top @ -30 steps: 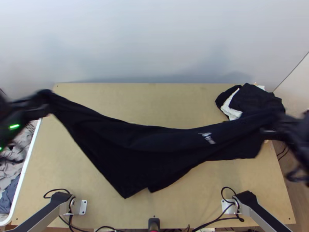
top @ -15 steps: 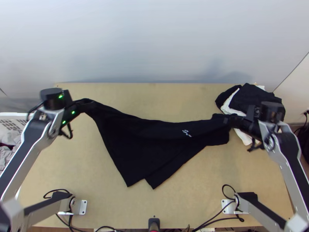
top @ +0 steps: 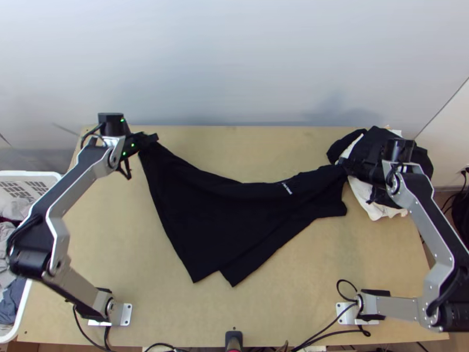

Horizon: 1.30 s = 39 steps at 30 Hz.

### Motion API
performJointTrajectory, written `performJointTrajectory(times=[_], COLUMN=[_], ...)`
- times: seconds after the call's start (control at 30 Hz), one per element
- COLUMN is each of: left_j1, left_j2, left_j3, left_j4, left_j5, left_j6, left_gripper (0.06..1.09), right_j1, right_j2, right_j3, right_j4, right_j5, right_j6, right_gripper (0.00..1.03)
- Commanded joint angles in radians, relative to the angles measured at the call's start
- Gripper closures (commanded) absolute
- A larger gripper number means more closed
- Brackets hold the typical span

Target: Fold the t-shirt

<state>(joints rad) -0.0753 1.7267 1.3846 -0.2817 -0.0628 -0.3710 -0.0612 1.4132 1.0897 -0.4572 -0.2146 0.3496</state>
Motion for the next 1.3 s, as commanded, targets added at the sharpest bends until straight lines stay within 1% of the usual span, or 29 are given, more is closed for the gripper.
performJointTrajectory(times=[0.0, 0.03, 0.07, 0.1, 0.13, 0.17, 0.27, 0.33, 0.4, 0.47, 0.6, 0.67, 0.77, 1.1, 1.27], left_j1=[0.002, 0.002, 0.005, 0.006, 0.006, 0.006, 0.005, -0.004, -0.041, -0.112, -0.296, -0.377, -0.492, -0.791, -0.929], left_j2=[0.157, 0.162, 0.159, 0.148, 0.129, 0.108, 0.014, -0.061, -0.145, -0.242, -0.398, -0.449, -0.492, -0.549, -0.518], left_j3=[0.172, 0.186, 0.189, 0.188, 0.185, 0.179, 0.172, 0.162, 0.126, 0.041, -0.145, -0.206, -0.272, -0.440, -0.483], left_j4=[-0.126, -0.148, -0.155, -0.157, -0.162, -0.166, -0.226, -0.312, -0.421, -0.476, -0.544, -0.559, -0.559, -0.560, -0.554], left_j5=[0.011, 0.021, 0.034, 0.035, 0.035, 0.035, 0.049, 0.107, 0.193, 0.224, 0.225, 0.225, 0.201, 0.101, 0.095], left_j6=[-0.014, -0.020, -0.028, -0.034, -0.037, -0.039, -0.040, -0.039, -0.031, 0.004, 0.017, -0.002, -0.025, 0.021, 0.029], left_gripper=[0.21, 0.17, 0.16, 0.15, 0.15, 0.13, 0.12, 0.12, 0.12, 0.12, 0.12, 0.12, 0.13, 0.13, 0.13], right_j1=[-0.003, -0.003, -0.002, 0.000, 0.001, 0.006, 0.015, 0.017, 0.017, 0.017, 0.021, 0.023, 0.020, -0.020, -0.040], right_j2=[0.070, 0.072, 0.073, 0.078, 0.081, 0.081, 0.050, 0.024, -0.003, -0.040, -0.100, -0.126, -0.165, -0.235, -0.240], right_j3=[0.038, 0.038, 0.041, 0.044, 0.045, 0.047, 0.050, 0.050, 0.053, 0.041, 0.026, 0.013, -0.007, -0.050, -0.054], right_j4=[0.054, 0.055, 0.057, 0.055, 0.055, 0.055, 0.045, 0.025, -0.003, -0.020, -0.078, -0.097, -0.112, -0.172, -0.178], right_j5=[-0.003, -0.003, -0.003, -0.003, -0.005, -0.005, -0.005, -0.005, -0.003, -0.003, 0.001, 0.009, 0.018, 0.026, 0.026], right_j6=[0.092, 0.114, 0.127, 0.138, 0.149, 0.150, 0.147, 0.149, 0.149, 0.149, 0.155, 0.157, 0.155, 0.114, 0.111], right_gripper=[0.67, 0.49, 0.30, 0.16, 0.06, 0.03, 0.03, 0.03, 0.03, 0.03, 0.04, 0.04, 0.04, 0.04, 0.04])
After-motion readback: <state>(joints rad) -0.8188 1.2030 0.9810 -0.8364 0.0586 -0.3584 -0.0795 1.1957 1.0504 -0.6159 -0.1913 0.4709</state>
